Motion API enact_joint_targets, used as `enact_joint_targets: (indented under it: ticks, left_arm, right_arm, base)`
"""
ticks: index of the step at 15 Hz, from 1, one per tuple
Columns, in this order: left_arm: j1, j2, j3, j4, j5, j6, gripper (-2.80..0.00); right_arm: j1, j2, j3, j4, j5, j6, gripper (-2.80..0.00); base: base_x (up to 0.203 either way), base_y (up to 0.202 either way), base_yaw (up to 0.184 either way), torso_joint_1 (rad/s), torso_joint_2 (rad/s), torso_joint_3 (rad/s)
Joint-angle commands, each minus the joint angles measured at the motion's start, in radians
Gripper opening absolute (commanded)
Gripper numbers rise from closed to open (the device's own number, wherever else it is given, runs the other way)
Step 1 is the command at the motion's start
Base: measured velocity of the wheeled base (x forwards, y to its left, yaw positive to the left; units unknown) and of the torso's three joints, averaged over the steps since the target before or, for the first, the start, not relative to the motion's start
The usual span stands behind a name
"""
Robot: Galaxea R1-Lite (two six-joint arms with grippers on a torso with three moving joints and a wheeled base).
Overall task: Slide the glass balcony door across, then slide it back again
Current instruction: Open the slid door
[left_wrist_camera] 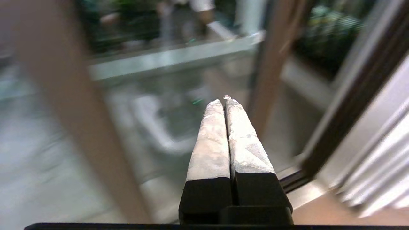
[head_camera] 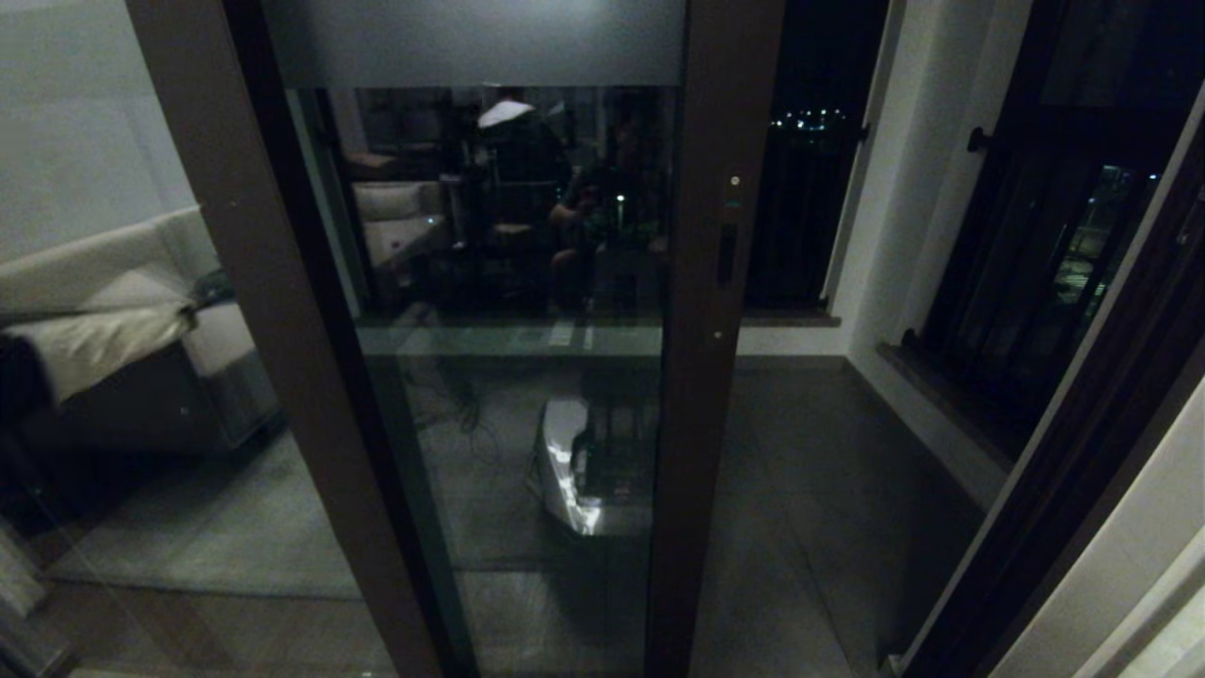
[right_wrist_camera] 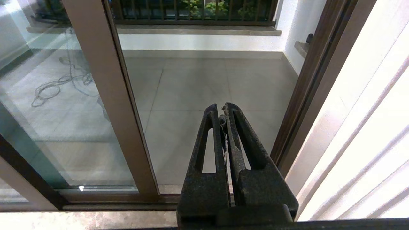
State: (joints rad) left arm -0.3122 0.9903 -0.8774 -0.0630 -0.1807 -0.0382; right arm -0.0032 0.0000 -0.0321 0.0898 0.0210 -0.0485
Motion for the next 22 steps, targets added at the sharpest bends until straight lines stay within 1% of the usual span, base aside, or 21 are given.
enact_joint_targets:
  ticks: [1,2,3,5,6,8,10,12,14,16,17,19,20,21,22]
  left_arm:
    - [-0.203,0.332,-0.200,-0.026,0.169,-0.053,-2.80]
    - [-0.260,0.427,-0.284,-0.043,0.224,-0.069,-2.80]
    - [-0.305,0.516,-0.382,-0.055,0.262,-0.081,-2.80]
    - [-0.373,0.677,-0.560,-0.071,0.314,-0.095,-2.80]
    - [-0.401,0.750,-0.648,-0.076,0.333,-0.100,-2.80]
    - [-0.429,0.860,-0.821,-0.079,0.351,-0.103,-2.80]
    - [-0.452,0.973,-0.945,-0.076,0.357,-0.103,-2.80]
    - [-0.495,1.052,-0.989,-0.077,0.353,-0.095,-2.80]
    - [-0.522,1.129,-1.024,-0.082,0.337,-0.091,-2.80]
    - [-0.544,1.207,-1.088,-0.085,0.321,-0.086,-2.80]
    - [-0.552,1.234,-1.096,-0.093,0.315,-0.077,-2.80]
    - [-0.554,1.287,-1.098,-0.209,0.312,-0.069,-2.80]
    - [-0.554,1.312,-1.098,-0.256,0.317,-0.053,-2.80]
    - [-0.552,1.331,-1.098,-0.278,0.324,-0.023,-2.80]
    - [-0.550,1.339,-1.099,-0.292,0.326,-0.019,-2.80]
  right_arm:
    - [0.000,0.002,0.000,0.001,0.000,-0.001,-2.80]
    - [0.000,0.002,0.000,0.001,0.000,-0.001,-2.80]
    - [0.000,0.002,0.000,0.001,0.000,-0.001,-2.80]
    - [0.000,0.000,0.000,0.001,0.000,-0.001,-2.80]
    - [0.000,0.002,0.000,0.001,0.000,-0.001,-2.80]
    - [0.000,0.002,0.000,0.001,0.000,-0.001,-2.80]
    - [0.000,0.002,0.000,0.001,0.000,-0.001,-2.80]
    - [0.000,0.002,0.000,0.001,0.000,-0.001,-2.80]
    - [0.000,0.002,0.000,0.001,0.000,-0.001,-2.80]
    - [0.000,0.002,0.000,-0.001,0.000,-0.001,-2.80]
    - [0.000,0.002,0.000,0.001,0.000,-0.001,-2.80]
    - [0.000,0.002,0.000,0.001,0.000,-0.001,-2.80]
    - [0.000,0.002,0.000,0.001,0.000,-0.001,-2.80]
    - [0.000,0.001,0.000,0.001,0.000,-0.001,-2.80]
    - [0.000,0.002,0.000,0.001,0.000,-0.001,-2.80]
  base:
    - [0.000,0.000,0.000,0.000,0.00,0.000]
    - [0.000,0.000,0.000,0.000,0.00,0.000]
    - [0.000,0.000,0.000,0.000,0.00,0.000]
    - [0.000,0.000,0.000,0.000,0.00,0.000]
    - [0.000,0.000,0.000,0.000,0.00,0.000]
    - [0.000,0.000,0.000,0.000,0.00,0.000]
    - [0.000,0.000,0.000,0.000,0.00,0.000]
    - [0.000,0.000,0.000,0.000,0.00,0.000]
    - [0.000,0.000,0.000,0.000,0.00,0.000]
    - [0.000,0.000,0.000,0.000,0.00,0.000]
    - [0.000,0.000,0.000,0.000,0.00,0.000]
    - [0.000,0.000,0.000,0.000,0.00,0.000]
    - [0.000,0.000,0.000,0.000,0.00,0.000]
    - [0.000,0.000,0.000,0.000,0.00,0.000]
    - [0.000,0.000,0.000,0.000,0.00,0.000]
